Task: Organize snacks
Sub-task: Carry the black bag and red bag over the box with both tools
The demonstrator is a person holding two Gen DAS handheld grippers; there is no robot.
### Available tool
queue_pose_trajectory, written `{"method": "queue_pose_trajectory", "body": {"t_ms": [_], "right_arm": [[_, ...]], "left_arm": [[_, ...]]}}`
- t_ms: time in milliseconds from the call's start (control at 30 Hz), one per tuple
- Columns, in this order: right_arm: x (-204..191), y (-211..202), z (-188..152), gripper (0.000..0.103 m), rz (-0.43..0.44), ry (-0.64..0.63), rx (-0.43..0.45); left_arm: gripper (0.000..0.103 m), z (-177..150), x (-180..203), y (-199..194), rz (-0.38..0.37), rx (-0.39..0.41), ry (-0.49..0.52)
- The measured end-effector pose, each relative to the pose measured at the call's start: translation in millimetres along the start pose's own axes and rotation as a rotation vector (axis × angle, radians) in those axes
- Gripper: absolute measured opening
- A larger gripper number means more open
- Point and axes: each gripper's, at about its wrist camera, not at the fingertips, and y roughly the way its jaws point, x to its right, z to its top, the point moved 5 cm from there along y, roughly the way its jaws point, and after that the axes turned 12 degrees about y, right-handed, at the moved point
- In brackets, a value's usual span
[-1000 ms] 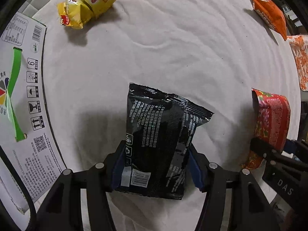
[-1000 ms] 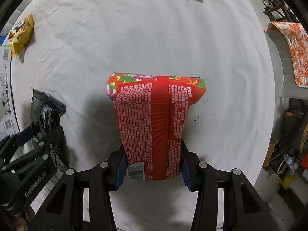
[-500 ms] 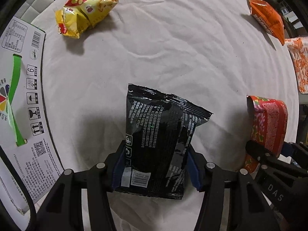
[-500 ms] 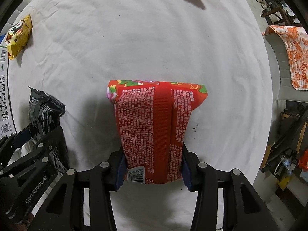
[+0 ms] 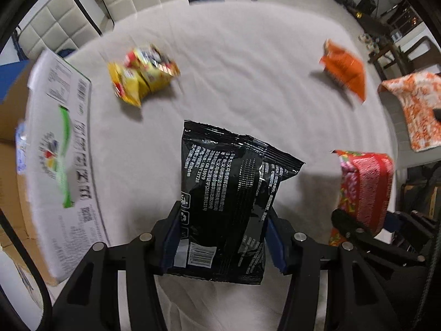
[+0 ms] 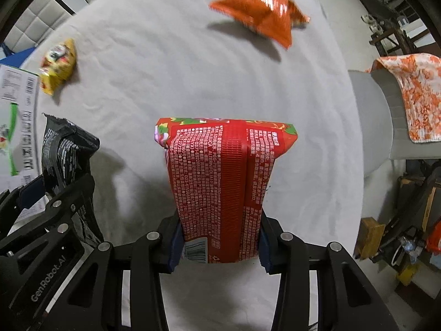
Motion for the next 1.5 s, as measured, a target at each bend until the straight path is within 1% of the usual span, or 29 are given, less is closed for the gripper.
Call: {"method": "queue_pose_trajectory", "body": {"t_ms": [133,267,333,400,433,533,633,700,733,867,1000,1200,1300,1400,1500], "right_arm": [[-2.6,-33.4,-4.8,0.046,0.054,-0.002,0.033],[-5.6,-68.3,-10.8,0.046,0.074,-0.017,0.078],[-8.9,-83.9,-15.5,0.046,0.088,-0.023,0.088],[-12.2,-100.7,-19.1,0.046,0.099,-0.036,0.107],[-14.5,-108.0,-21.3,0.046,0.105,-0.042,0.115],[-30.2,-131.7,-29.0,0.046,0.128,-0.058,0.140],[-51.0,-153.5,-39.3,0.046,0.160,-0.075,0.160],[-72.8,-166.6,-48.7,0.046,0.181,-0.086,0.172],[-80.4,-171.4,-51.9,0.046,0.168,-0.075,0.182],[-126.2,-188.8,-68.0,0.046,0.218,-0.102,0.186],[-179.2,-193.6,-81.6,0.046,0.256,-0.143,0.168],[-263.8,-178.0,-92.9,0.046,0.277,-0.211,0.125],[-298.9,-158.3,-93.1,0.046,0.259,-0.236,0.100],[-325.7,-132.8,-89.5,0.046,0.232,-0.245,0.065],[-344.5,-101.1,-83.3,0.046,0.196,-0.248,0.020]], "left_arm": [[0.052,4.5,-6.2,-36.5,-0.020,0.070,-0.018],[0.052,-1.5,-22.9,-74.6,-0.050,0.133,-0.042],[0.052,-8.6,-38.1,-84.9,-0.060,0.163,-0.052],[0.052,-12.2,-50.3,-106.0,-0.066,0.202,-0.060],[0.052,-9.6,-57.4,-111.1,-0.070,0.213,-0.062],[0.052,-13.9,-75.3,-131.0,-0.068,0.257,-0.071],[0.052,-25.9,-100.4,-152.7,-0.067,0.288,-0.088],[0.052,-36.2,-122.0,-164.5,-0.071,0.302,-0.103],[0.052,-39.5,-129.3,-167.3,-0.067,0.306,-0.104],[0.052,-60.7,-181.5,-181.8,-0.044,0.316,-0.136],[0.052,-84.8,-237.6,-183.9,-0.011,0.306,-0.191],[0.052,-111.5,-322.3,-160.8,0.015,0.243,-0.275],[0.052,-116.7,-361.8,-140.0,0.028,0.204,-0.312],[0.052,-113.2,-390.5,-118.6,0.030,0.158,-0.327],[0.052,-107.3,-408.6,-96.6,0.022,0.114,-0.335]]}}
